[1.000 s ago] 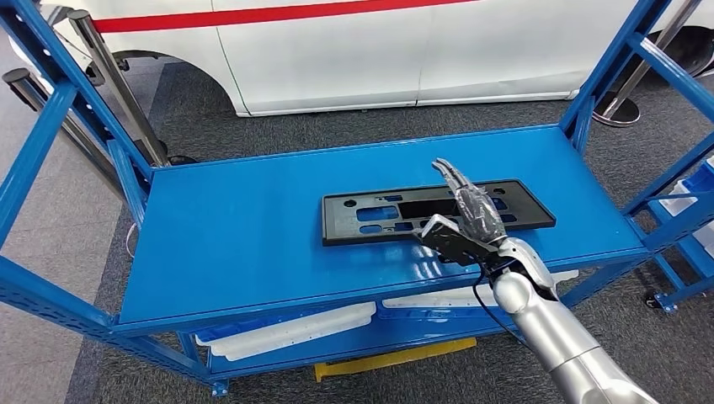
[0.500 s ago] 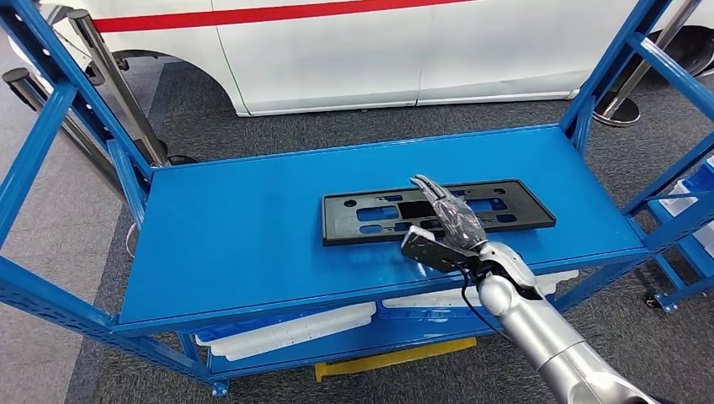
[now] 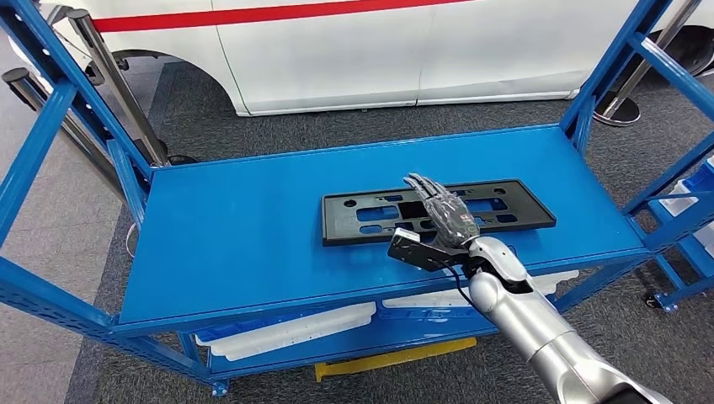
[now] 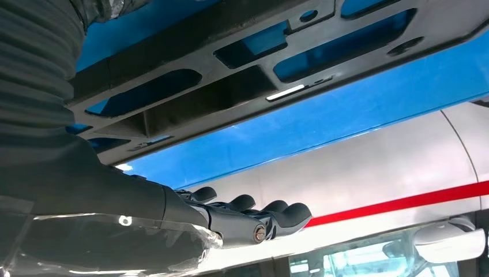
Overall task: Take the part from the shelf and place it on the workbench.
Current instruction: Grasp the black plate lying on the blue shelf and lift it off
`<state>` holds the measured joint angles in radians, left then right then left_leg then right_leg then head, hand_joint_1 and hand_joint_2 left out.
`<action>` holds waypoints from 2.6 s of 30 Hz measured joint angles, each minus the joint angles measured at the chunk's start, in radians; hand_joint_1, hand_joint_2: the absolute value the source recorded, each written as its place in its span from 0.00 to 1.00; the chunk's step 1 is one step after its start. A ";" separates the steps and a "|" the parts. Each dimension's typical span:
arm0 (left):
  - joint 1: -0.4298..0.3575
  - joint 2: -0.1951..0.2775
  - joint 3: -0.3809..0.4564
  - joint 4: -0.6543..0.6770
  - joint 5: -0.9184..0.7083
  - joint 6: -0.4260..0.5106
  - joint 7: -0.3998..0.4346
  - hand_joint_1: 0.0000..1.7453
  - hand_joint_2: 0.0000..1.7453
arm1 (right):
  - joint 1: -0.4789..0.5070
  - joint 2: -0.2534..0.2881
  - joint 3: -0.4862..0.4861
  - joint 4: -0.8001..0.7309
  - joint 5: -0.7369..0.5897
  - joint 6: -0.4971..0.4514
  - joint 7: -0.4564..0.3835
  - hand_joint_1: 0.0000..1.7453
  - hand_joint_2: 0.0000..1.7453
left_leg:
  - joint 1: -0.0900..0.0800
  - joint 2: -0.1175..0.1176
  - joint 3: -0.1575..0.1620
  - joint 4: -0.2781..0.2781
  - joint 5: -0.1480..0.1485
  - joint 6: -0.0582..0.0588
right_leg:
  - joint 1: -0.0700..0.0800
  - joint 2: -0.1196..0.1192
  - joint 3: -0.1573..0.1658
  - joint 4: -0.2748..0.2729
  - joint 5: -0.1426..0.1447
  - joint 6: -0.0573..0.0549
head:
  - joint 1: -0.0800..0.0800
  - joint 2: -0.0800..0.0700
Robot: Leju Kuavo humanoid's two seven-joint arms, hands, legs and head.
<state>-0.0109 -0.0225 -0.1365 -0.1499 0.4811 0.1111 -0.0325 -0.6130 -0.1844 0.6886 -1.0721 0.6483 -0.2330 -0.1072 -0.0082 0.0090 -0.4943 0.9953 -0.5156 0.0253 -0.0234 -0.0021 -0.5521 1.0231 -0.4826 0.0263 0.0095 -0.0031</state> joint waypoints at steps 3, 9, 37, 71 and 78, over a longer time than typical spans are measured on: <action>0.000 0.000 -0.002 0.000 0.001 0.002 0.001 0.00 0.00 | -0.007 0.012 0.009 0.022 0.042 -0.034 0.012 0.00 1.00 | 0.000 0.000 0.000 0.000 0.000 0.000 | 0.000 0.000 0.000 0.000 0.000 0.000 | 0.000 0.000; 0.000 0.000 -0.002 0.000 0.001 0.004 0.001 0.00 0.00 | -0.009 0.037 0.014 0.064 0.099 -0.094 0.022 1.00 1.00 | 0.000 0.000 0.000 0.000 0.000 0.000 | 0.000 0.000 0.000 0.000 0.000 0.000 | 0.000 0.000; 0.002 0.000 -0.003 0.000 0.003 -0.022 -0.030 0.00 1.00 | -0.024 0.069 0.017 0.123 0.108 -0.120 -0.004 1.00 1.00 | 0.000 0.000 0.003 0.000 0.000 0.000 | 0.000 0.000 0.000 0.000 0.000 0.000 | 0.000 0.000; 0.011 0.001 0.000 0.000 0.029 -0.058 -0.031 0.00 1.00 | 0.159 0.069 -0.094 0.013 0.319 -0.457 -0.051 1.00 1.00 | -0.002 0.000 -0.003 0.005 0.000 0.000 | -0.002 0.000 -0.003 -0.002 0.002 0.002 | 0.000 0.000; 0.014 0.004 -0.002 0.000 0.021 -0.055 -0.026 0.00 1.00 | 0.224 0.087 -0.191 -0.039 0.352 -0.458 -0.123 1.00 1.00 | -0.005 -0.001 -0.013 0.015 0.003 0.009 | -0.005 0.000 -0.007 -0.003 0.012 0.014 | 0.000 0.000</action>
<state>0.0028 -0.0188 -0.1389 -0.1499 0.5023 0.0561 -0.0588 -0.3889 -0.0973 0.4980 -1.1114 0.9999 -0.6913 -0.2303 -0.0134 0.0085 -0.5075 1.0103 -0.5127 0.0341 -0.0287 -0.0021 -0.5590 1.0198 -0.4709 0.0405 0.0095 -0.0031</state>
